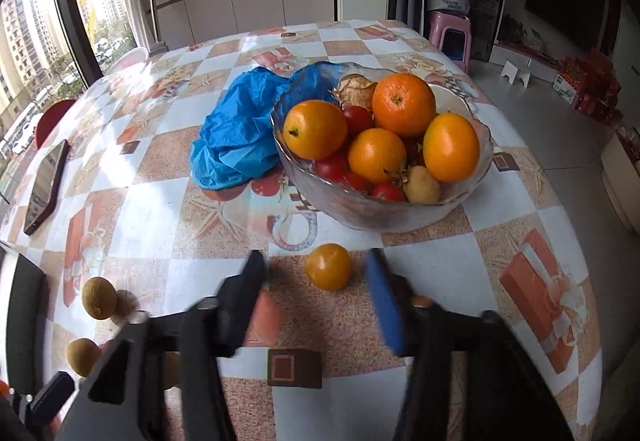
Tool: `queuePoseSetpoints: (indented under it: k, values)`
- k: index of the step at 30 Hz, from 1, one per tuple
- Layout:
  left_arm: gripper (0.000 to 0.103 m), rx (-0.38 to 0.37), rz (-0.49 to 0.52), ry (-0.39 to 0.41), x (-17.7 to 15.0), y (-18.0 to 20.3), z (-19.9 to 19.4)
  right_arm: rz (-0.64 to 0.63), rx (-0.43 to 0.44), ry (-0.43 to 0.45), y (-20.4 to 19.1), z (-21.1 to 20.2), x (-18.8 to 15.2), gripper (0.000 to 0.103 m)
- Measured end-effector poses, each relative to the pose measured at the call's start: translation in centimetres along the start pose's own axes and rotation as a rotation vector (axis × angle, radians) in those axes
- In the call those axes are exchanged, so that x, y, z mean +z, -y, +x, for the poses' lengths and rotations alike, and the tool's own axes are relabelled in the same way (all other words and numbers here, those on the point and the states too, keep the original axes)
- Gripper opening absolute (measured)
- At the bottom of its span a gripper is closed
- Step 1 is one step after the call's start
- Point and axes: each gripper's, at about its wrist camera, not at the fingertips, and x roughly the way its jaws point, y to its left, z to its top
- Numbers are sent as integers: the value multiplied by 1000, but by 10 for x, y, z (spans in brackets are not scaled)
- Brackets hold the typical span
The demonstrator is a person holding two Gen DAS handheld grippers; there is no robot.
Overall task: Organize fruits
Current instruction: 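Grasp a yellow cherry tomato with the right gripper while the left grasps a red tomato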
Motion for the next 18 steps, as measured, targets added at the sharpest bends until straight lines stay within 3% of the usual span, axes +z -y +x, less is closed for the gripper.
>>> queuePoseSetpoints:
  k: [5,14,18]
  values:
    - [23,-64,18,-3,-2,8,-4,64,145,2,19,-18,-10,23]
    - [23,-75,6,-17,-17,-4,-17,107,259,-17,49,-63,-61,23]
    - [23,-67,8,-21,-29,-12,-28,100,257,-19,53,-76,-87,23]
